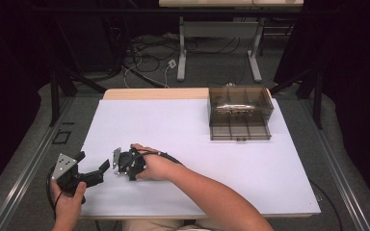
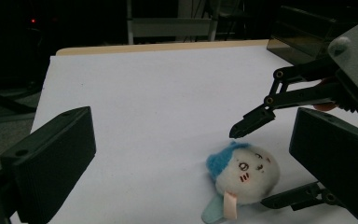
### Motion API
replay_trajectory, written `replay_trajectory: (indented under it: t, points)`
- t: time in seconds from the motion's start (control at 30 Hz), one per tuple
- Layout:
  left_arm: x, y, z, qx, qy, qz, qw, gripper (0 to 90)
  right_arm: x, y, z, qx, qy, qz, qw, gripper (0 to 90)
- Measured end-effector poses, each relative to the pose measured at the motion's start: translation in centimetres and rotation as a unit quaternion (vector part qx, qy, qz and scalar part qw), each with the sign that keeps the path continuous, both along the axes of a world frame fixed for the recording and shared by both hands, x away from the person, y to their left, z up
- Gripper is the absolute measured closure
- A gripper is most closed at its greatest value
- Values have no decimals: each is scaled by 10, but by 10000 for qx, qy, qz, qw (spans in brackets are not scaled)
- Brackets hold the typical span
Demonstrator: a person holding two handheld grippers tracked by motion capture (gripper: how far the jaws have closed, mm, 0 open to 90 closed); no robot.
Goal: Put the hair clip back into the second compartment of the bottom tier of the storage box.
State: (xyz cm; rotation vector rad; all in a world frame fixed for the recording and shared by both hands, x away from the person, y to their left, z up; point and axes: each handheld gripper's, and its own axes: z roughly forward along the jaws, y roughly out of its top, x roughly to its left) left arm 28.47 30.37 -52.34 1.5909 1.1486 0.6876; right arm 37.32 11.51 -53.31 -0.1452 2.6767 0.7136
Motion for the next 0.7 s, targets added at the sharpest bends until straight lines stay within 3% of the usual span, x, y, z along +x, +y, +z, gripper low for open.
replay_trajectory:
  t: [0.13,0.7]
  points:
    - [0,0,0,12,-3,2,10000,5,0,1,-2,-63,2,-92,9999,370]
    - [0,0,0,26,-8,-7,10000,5,-2,3,-5,-197,-169,57,9996,474]
